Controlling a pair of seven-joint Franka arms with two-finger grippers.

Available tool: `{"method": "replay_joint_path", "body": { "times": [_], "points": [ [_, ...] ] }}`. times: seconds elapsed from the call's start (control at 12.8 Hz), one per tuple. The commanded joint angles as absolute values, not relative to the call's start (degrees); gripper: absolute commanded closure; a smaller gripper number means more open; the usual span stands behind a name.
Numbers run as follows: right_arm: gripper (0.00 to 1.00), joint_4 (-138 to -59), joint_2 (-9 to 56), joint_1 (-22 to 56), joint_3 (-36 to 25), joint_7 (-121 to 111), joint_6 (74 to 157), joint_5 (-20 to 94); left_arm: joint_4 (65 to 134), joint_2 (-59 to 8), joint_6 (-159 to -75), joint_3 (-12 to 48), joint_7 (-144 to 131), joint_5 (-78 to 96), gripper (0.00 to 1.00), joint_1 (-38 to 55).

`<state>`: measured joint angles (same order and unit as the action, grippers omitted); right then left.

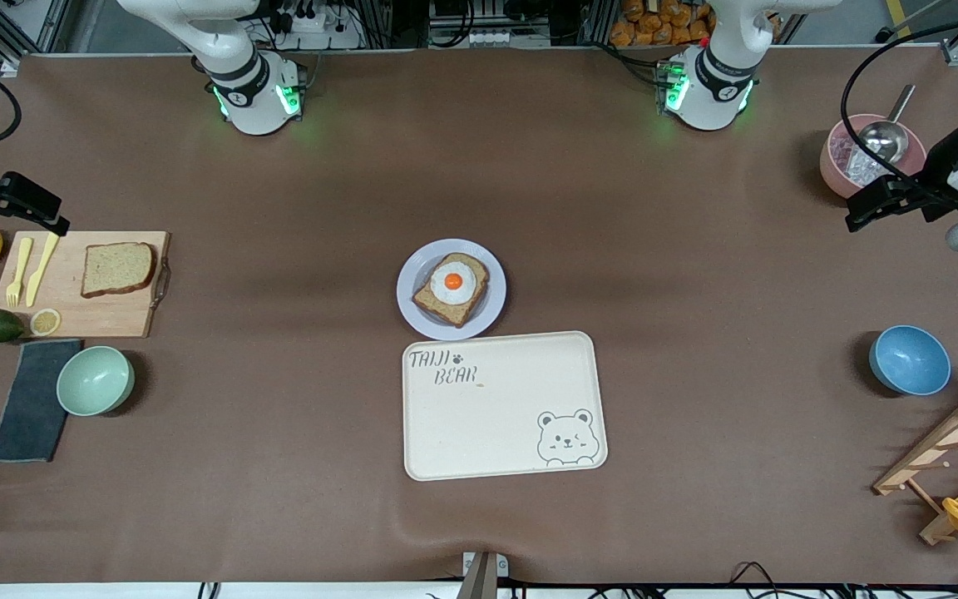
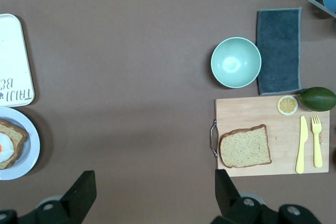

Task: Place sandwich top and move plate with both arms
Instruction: 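Reach the right gripper toward the bread slice on the cutting board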

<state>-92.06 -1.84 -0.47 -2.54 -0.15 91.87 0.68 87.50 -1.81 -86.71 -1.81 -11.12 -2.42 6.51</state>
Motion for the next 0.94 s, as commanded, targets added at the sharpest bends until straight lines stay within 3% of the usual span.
{"method": "replay_joint_path", "body": {
  "times": [0.0,0.86],
  "points": [
    [0.00,-91.7,-2.2,1.5,-2.5,0.3,90.6,1.3,85.7,-3.0,-85.0,-1.8,-10.2,-1.8,0.00,6.3],
    [0.00,-93.4,2.5,6.9,-2.6,3.3,91.2,9.3,85.8,-3.3,-85.0,-1.8,-10.3,-2.2,0.00,6.3]
  ]
}}
